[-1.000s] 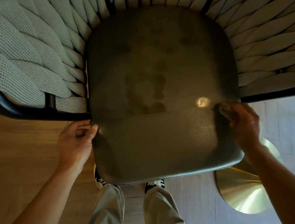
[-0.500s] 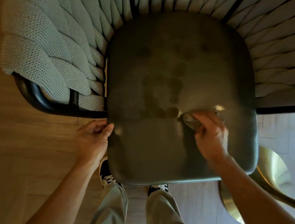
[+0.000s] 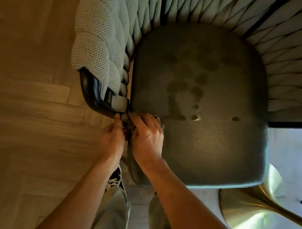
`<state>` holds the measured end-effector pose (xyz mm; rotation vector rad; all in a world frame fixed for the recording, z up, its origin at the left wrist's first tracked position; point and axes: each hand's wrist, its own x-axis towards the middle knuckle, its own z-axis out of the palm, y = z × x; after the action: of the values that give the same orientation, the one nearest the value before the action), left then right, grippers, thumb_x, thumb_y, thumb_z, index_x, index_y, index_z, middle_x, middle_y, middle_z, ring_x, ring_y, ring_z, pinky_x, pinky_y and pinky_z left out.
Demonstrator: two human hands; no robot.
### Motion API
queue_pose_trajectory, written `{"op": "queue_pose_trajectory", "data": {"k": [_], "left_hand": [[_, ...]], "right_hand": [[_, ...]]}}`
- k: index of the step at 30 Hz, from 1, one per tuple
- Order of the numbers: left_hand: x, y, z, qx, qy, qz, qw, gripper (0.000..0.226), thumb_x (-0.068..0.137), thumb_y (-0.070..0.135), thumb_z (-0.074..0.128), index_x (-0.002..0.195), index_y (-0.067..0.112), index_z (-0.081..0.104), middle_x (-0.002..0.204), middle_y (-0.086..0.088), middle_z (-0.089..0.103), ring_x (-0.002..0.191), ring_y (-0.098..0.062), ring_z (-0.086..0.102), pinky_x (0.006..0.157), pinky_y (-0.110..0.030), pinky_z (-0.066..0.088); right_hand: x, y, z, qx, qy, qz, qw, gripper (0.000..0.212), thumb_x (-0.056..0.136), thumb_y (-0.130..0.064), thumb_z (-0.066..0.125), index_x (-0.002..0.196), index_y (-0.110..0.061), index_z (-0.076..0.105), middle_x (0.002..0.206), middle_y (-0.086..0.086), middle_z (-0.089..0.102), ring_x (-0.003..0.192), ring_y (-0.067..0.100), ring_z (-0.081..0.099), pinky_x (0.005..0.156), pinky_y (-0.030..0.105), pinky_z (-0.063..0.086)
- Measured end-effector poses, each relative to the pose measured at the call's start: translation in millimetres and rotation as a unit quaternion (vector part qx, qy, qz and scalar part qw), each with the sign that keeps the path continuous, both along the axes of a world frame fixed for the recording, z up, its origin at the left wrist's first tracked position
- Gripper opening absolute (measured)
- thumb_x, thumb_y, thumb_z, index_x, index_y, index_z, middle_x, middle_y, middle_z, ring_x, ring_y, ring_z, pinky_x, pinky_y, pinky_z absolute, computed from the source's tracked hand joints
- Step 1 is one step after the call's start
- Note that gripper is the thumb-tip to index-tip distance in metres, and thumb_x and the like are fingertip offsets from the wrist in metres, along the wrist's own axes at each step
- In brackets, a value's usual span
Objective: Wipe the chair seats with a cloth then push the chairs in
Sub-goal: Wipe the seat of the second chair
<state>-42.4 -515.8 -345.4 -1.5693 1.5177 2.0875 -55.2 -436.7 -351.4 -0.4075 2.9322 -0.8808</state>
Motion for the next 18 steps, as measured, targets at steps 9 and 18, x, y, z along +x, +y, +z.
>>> {"op": "queue_pose_trajectory", "data": {"k": [9,18], "left_hand": [[3,4,3,-0.132,-0.006,-0.174,0.976,0.029,0.098,0.030,0.051,0.124,0.020,0.060,0.102,0.005,0.063,0.087,-0.003,0.060,0.069,-0.010,0.050],[-5,19,-4,-0.270,-0.010,-0.157,0.950,0.018,0.087,0.019,0.069,0.102,0.008,0.070,0.080,-0.006,0.068,0.075,-0.025,0.067,0.078,-0.047,0.056]], "right_hand": [[-20,67,1,0.082,0.040,0.040,0.995,0.047,0.062,0.001,0.058,0.105,-0.011,0.071,0.094,0.009,0.068,0.087,0.032,0.066,0.072,0.041,0.057],[-51,209,6,0.148,0.012,0.007,0.989,0.060,0.052,0.014,0.074,0.105,-0.014,0.071,0.099,0.013,0.068,0.078,0.040,0.065,0.059,0.047,0.058]]}}
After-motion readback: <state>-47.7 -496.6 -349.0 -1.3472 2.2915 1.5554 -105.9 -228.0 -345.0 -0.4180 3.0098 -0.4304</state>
